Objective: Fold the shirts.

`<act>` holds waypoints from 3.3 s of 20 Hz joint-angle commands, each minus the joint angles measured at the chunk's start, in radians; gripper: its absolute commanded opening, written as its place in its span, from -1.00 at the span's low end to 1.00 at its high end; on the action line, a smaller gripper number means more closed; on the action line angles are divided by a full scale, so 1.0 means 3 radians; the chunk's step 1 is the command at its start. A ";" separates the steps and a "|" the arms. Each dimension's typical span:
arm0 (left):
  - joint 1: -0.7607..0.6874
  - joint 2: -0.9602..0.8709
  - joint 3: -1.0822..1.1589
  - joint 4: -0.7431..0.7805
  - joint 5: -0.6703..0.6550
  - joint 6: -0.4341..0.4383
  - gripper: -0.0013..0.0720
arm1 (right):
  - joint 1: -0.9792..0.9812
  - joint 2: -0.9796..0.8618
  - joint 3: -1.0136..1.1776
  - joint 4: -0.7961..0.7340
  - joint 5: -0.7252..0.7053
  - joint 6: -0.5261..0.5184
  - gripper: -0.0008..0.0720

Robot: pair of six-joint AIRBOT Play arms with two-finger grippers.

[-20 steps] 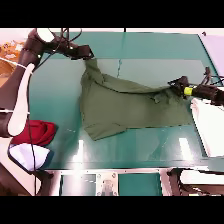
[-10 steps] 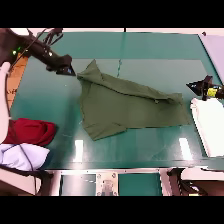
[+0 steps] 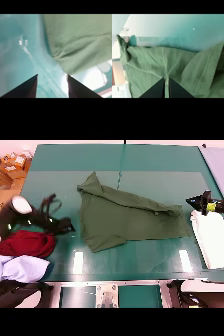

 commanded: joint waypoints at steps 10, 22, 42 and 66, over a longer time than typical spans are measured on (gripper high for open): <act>-0.0221 -0.0690 -0.0735 -0.1932 0.1452 0.1330 -0.74 | 0.0013 -0.0043 -0.0006 -0.0017 -0.0037 0.0001 -0.68; 0.0661 -0.0690 -0.0141 -0.1174 0.0676 0.1527 -0.89 | -0.0347 0.0918 -0.1345 -0.2061 0.0055 0.1437 0.20; 0.0661 -0.0688 -0.0083 -0.1165 0.0352 0.1528 -0.89 | -0.0261 0.0570 -0.1867 -0.1174 -0.0189 0.0697 -0.94; 0.0661 0.0933 0.3883 -0.0388 0.0001 0.0814 -0.89 | 0.0056 0.2720 0.1362 -0.0509 -0.0610 0.1289 -0.94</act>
